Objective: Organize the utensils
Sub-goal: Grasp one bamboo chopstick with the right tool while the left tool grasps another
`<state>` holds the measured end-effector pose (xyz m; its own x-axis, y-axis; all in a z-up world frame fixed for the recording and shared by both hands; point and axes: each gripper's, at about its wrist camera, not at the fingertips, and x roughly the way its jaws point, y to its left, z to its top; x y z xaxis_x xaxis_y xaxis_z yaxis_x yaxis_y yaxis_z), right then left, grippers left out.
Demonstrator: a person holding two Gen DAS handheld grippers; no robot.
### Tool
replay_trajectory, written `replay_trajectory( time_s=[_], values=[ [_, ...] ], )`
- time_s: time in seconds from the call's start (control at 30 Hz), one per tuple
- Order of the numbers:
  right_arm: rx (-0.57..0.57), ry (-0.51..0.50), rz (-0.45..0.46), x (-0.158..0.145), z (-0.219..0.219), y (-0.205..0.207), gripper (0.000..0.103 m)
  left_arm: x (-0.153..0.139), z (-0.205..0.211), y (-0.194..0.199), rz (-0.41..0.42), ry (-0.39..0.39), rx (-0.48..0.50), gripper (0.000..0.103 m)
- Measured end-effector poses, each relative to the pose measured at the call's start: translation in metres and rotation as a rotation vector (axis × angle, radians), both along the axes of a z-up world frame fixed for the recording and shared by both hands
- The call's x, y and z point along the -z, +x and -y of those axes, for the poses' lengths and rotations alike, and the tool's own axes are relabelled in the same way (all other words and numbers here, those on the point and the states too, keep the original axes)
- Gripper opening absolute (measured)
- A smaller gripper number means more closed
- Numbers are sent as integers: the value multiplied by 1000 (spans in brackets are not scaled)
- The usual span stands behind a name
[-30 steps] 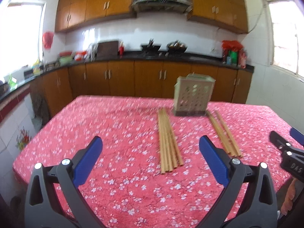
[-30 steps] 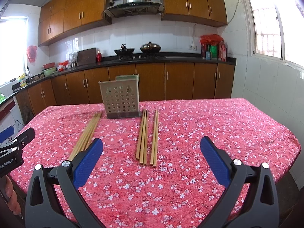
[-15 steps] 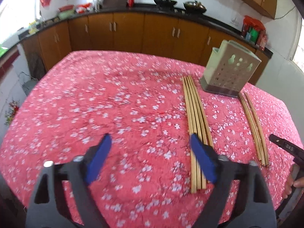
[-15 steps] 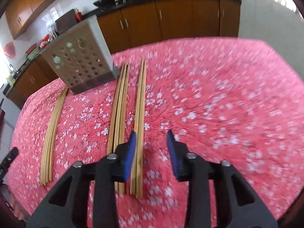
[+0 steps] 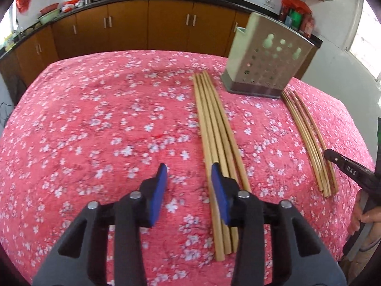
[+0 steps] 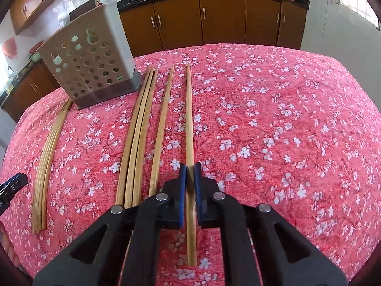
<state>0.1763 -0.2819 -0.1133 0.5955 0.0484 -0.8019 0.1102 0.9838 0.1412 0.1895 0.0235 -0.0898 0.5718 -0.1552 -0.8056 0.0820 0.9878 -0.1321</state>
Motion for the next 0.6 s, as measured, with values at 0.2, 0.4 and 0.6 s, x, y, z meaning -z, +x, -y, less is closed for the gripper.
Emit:
replay_trajectory(
  time_s=[0.2, 0.4, 0.6],
  values=[
    [-1, -7, 8, -2, 1, -4, 8, 8, 11, 4, -33, 12, 44, 21],
    [-5, -10, 7, 0, -1, 0, 8, 13, 18, 3, -40, 53, 62, 20],
    [-26, -42, 21, -1, -5, -5, 9, 17, 20, 10, -31, 140, 46, 10]
  ],
)
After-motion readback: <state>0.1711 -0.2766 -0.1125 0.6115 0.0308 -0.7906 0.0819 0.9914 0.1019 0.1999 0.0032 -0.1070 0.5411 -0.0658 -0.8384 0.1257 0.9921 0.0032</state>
